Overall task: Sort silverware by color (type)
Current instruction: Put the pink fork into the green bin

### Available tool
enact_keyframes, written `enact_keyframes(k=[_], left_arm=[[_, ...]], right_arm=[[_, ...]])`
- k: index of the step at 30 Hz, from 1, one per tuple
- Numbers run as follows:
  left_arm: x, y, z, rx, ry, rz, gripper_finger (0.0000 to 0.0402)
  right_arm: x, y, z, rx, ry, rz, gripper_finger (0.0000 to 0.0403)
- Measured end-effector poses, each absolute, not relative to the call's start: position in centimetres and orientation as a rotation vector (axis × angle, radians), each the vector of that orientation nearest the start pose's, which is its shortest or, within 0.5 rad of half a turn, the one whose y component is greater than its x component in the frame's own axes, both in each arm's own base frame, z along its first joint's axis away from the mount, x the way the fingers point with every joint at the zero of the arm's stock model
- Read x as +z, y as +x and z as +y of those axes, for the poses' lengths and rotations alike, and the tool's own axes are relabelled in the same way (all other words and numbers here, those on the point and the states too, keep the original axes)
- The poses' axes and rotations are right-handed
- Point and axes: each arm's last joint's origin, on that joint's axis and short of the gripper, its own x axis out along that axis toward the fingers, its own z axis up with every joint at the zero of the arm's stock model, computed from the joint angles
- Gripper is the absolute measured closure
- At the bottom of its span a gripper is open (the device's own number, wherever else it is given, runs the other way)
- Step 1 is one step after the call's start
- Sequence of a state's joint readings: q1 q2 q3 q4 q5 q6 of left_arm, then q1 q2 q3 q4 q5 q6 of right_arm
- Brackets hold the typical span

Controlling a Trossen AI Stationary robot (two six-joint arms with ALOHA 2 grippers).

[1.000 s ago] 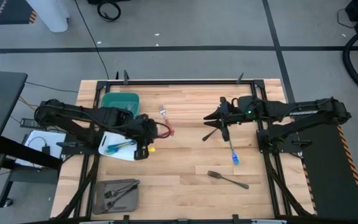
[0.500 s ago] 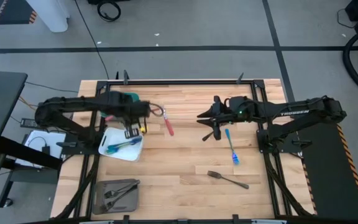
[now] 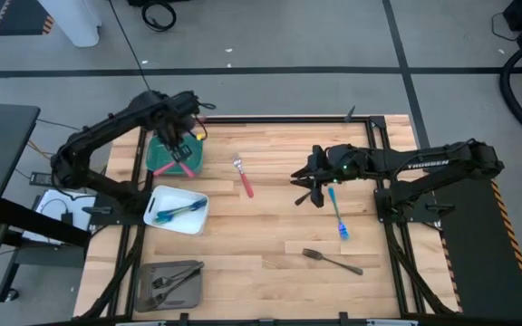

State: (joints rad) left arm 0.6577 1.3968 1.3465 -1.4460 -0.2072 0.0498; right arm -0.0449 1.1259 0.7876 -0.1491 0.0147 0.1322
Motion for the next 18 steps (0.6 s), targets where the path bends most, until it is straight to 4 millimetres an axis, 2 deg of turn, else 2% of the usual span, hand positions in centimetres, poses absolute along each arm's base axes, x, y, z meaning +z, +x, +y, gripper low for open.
enact_keyframes(k=[6,13,18], left_arm=[[29.4,15.9,16.0,0.717,-0.408,1.570,0.0385],[25.1,14.6,15.6,0.615,-0.409,1.720,0.0385],[23.3,14.8,15.7,0.623,-0.390,1.686,0.0385]], right_arm=[[26.1,24.0,-0.9,-0.098,0.179,0.514,0.0300],[26.1,24.1,-0.9,-0.106,0.209,0.502,0.0300],[26.5,24.3,-0.9,-0.097,0.188,0.455,0.0300]])
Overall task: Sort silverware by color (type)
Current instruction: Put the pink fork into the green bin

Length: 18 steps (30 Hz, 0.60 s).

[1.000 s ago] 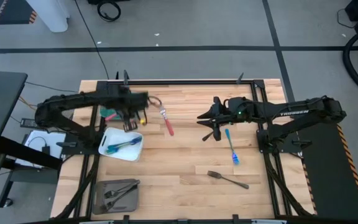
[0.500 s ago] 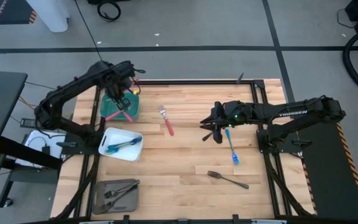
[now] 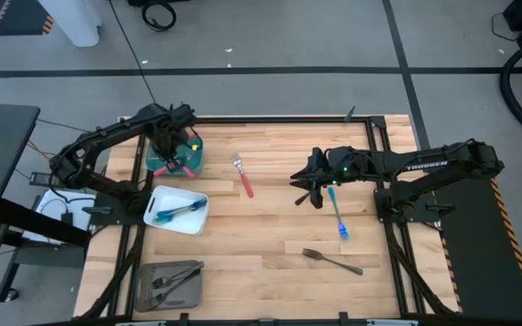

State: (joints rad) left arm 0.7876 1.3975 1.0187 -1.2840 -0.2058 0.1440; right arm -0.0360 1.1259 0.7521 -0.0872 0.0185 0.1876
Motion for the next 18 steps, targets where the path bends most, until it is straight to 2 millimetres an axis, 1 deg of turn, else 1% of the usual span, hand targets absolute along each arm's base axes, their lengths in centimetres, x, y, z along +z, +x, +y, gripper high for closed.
enact_keyframes(k=[5,8,11,18], left_arm=[[21.3,15.1,16.0,0.656,-0.361,1.607,0.0385],[20.6,15.1,16.1,0.661,-0.351,1.588,0.0384],[20.5,15.0,16.0,0.647,-0.331,1.608,0.0373],[20.6,14.7,15.8,0.648,-0.327,1.657,0.0324]], right_arm=[[26.7,24.4,-0.9,-0.089,0.161,0.436,0.0300],[26.7,24.4,-0.9,-0.084,0.140,0.430,0.0300],[26.8,24.4,-0.9,-0.079,0.120,0.426,0.0300],[26.8,24.4,-1.1,-0.084,0.106,0.423,0.0300]])
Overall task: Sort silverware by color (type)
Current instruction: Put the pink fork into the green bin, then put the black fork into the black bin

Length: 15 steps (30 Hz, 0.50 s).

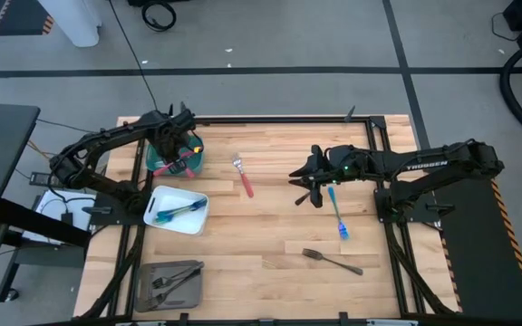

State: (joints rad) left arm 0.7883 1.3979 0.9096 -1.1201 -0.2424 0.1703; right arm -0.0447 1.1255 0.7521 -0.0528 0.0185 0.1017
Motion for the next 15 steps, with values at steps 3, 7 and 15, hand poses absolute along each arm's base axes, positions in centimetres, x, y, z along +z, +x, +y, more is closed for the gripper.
enact_keyframes(k=[3,7,15], left_arm=[[20.6,14.6,15.7,0.645,-0.331,1.670,0.0308],[20.6,14.4,15.5,0.633,-0.340,1.694,0.0302],[22.9,14.9,15.4,0.659,-0.371,1.697,0.0302]], right_arm=[[26.8,24.4,-1.3,-0.089,0.107,0.423,0.0300],[26.8,24.4,-1.3,-0.089,0.107,0.423,0.0300],[26.7,24.3,-1.3,-0.090,0.107,0.438,0.0300]])
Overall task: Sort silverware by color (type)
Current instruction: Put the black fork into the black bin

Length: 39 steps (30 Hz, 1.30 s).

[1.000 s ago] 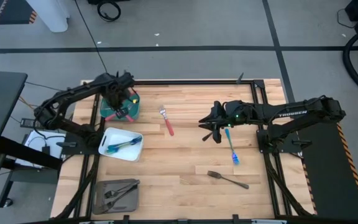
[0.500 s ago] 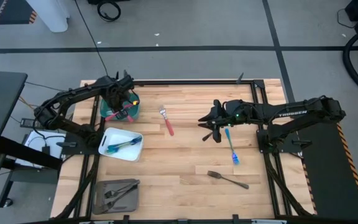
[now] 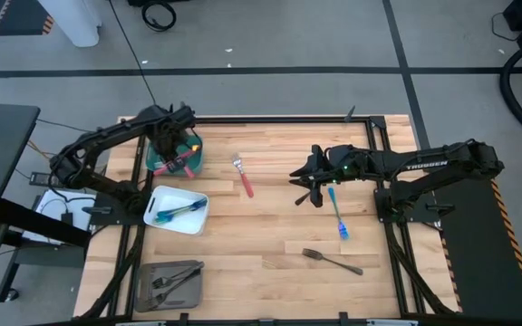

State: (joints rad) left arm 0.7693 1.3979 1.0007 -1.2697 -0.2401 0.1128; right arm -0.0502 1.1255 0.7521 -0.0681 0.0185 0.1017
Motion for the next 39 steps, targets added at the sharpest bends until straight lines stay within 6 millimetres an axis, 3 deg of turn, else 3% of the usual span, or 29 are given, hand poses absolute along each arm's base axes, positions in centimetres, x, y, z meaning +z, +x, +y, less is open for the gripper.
enact_keyframes(k=[7,13,19,26,30,33,39], left_arm=[[27.2,17.7,15.1,0.735,-0.407,1.488,0.0301],[28.7,21.5,13.6,0.567,-0.421,1.222,0.0301],[28.5,25.1,10.1,0.351,-0.272,1.079,0.0301],[28.9,27.3,4.6,0.159,-0.152,1.020,0.0301],[29.1,28.1,1.6,0.064,-0.103,0.971,0.0301],[29.3,28.5,-0.2,0.005,-0.070,0.933,0.0301],[29.9,29.1,-2.6,-0.076,-0.035,0.844,0.0301]], right_arm=[[26.7,24.3,-1.3,-0.091,0.112,0.439,0.0300],[25.6,23.7,-1.2,-0.138,0.257,0.561,0.0300],[23.7,22.1,-1.1,-0.326,0.459,0.788,0.0300],[22.9,21.1,-1.1,-0.441,0.600,0.889,0.0300],[22.9,21.1,-1.1,-0.406,0.524,0.900,0.0300],[23.0,21.2,-1.5,-0.367,0.344,0.899,0.0300],[23.4,21.6,-2.8,-0.354,0.147,0.853,0.0300]])
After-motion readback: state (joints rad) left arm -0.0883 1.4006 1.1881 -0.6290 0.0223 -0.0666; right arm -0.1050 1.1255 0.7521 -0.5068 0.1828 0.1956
